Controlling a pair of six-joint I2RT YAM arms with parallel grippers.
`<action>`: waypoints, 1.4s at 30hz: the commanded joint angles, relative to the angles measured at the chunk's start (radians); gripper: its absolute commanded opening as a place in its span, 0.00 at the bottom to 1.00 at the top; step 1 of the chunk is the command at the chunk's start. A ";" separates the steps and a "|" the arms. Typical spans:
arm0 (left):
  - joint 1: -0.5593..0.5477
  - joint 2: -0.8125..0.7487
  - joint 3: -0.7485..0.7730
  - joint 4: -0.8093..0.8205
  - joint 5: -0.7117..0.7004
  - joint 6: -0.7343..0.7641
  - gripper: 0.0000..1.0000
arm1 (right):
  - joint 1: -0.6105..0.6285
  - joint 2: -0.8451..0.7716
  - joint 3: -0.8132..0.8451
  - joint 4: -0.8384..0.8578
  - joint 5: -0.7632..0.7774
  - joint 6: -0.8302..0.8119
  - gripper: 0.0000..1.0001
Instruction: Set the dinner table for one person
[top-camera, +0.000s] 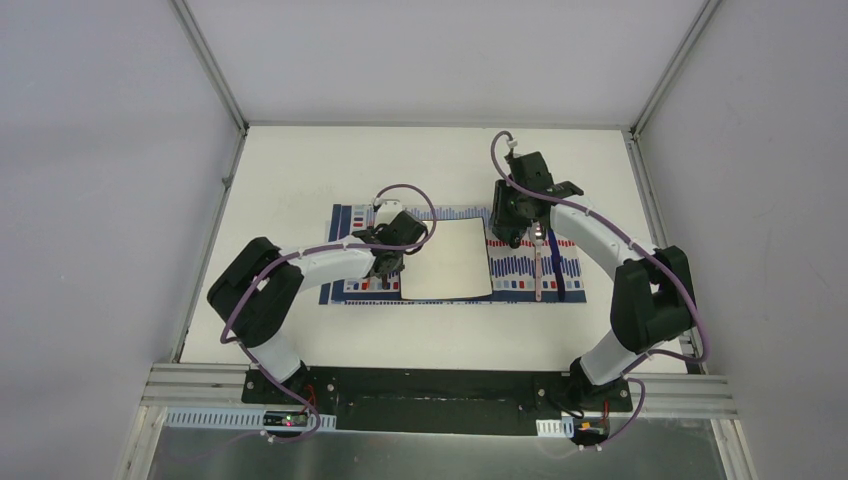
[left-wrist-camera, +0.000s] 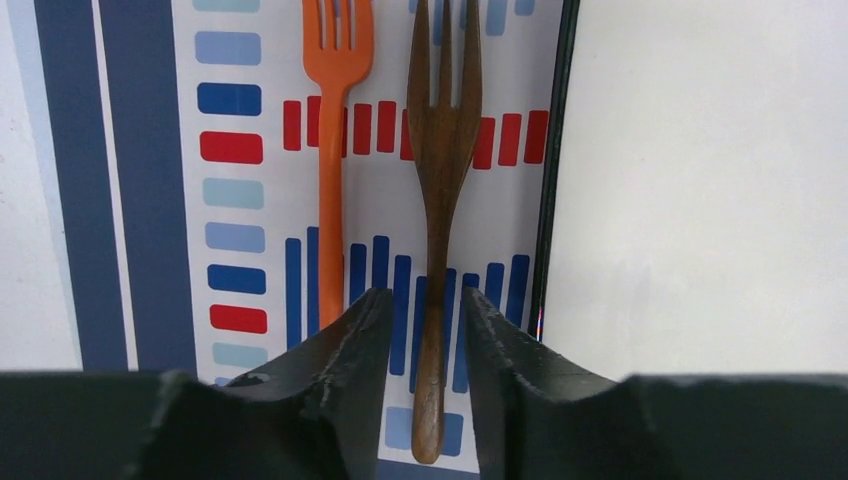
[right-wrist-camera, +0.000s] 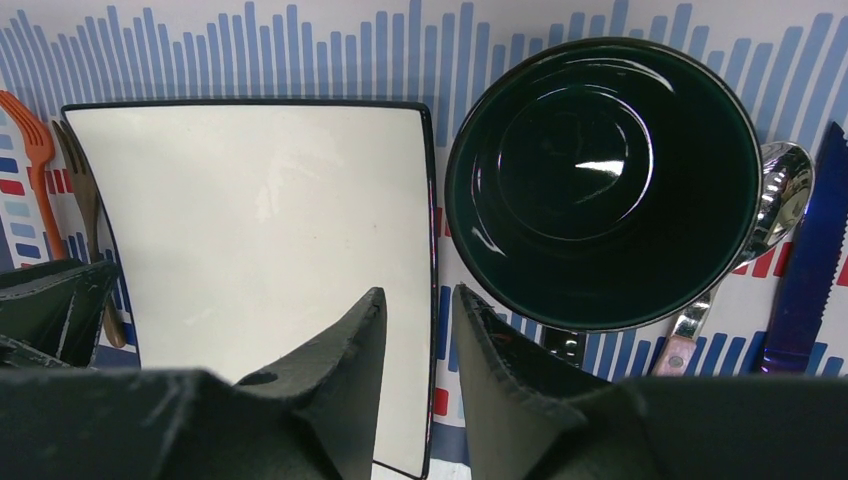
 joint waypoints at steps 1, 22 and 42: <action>-0.008 -0.093 0.030 -0.007 -0.018 -0.009 0.36 | 0.010 0.006 0.023 0.021 -0.012 -0.014 0.35; -0.007 -0.762 -0.022 0.271 -0.020 0.367 0.99 | 0.081 -0.484 -0.078 0.191 0.165 -0.109 0.87; -0.008 -0.734 -0.038 0.063 0.087 0.307 0.99 | 0.135 -0.757 -0.158 -0.040 0.755 -0.089 1.00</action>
